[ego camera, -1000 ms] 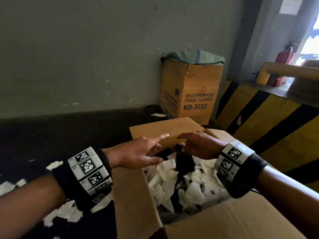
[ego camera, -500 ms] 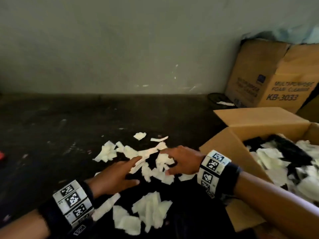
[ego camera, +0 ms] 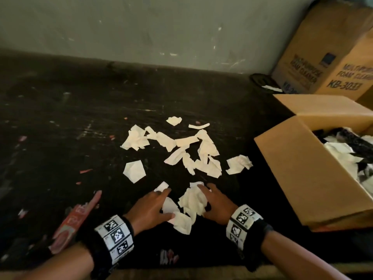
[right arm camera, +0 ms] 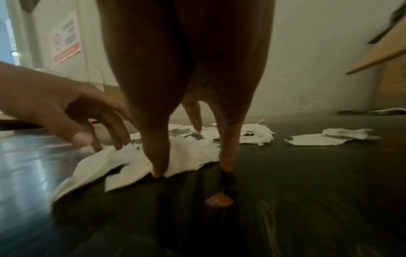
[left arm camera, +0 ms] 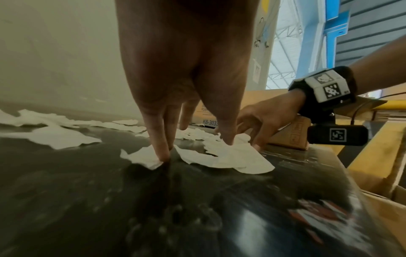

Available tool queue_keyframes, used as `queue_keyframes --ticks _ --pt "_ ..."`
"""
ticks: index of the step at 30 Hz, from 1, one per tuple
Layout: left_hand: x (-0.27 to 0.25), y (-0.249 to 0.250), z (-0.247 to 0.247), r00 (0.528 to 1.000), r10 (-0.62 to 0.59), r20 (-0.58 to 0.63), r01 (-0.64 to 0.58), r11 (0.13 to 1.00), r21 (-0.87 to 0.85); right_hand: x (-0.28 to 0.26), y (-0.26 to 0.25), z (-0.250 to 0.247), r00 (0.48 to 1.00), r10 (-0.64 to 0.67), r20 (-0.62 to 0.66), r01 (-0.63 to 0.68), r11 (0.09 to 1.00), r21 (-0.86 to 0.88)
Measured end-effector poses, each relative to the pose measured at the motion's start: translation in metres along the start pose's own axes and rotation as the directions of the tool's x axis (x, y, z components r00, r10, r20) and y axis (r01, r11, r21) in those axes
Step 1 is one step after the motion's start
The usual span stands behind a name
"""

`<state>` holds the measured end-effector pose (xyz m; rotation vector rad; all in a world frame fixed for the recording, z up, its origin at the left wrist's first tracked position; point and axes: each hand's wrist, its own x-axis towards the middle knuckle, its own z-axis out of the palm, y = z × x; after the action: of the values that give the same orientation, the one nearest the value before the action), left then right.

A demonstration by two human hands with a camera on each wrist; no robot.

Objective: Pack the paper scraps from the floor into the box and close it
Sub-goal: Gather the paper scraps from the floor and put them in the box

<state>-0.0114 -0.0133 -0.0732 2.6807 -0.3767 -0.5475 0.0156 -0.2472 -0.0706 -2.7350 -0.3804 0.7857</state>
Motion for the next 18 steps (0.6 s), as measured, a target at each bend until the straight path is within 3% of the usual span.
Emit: queue_keyframes --ticks 4,7,10,18 --pt "0.002 0.003 -0.004 0.998 0.027 -0.055 -0.023 0.997 0.080 -0.013 0.022 -0.029 0.999 -0.020 -0.031 0.021 0.999 0.043" --pt "0.001 0.005 0.005 0.999 0.026 0.025 -0.030 0.989 0.143 -0.024 0.047 -0.036 1.000 0.031 -0.006 -0.031 0.986 -0.167" --pt "0.005 0.009 0.018 0.998 0.030 0.061 -0.044 0.968 0.245 -0.026 0.063 -0.028 0.998 0.007 0.066 0.018 0.933 -0.359" --pt "0.018 -0.003 0.018 1.000 0.007 0.001 -0.007 0.975 0.220 0.000 0.056 -0.017 0.999 -0.043 -0.025 0.038 0.981 -0.191"
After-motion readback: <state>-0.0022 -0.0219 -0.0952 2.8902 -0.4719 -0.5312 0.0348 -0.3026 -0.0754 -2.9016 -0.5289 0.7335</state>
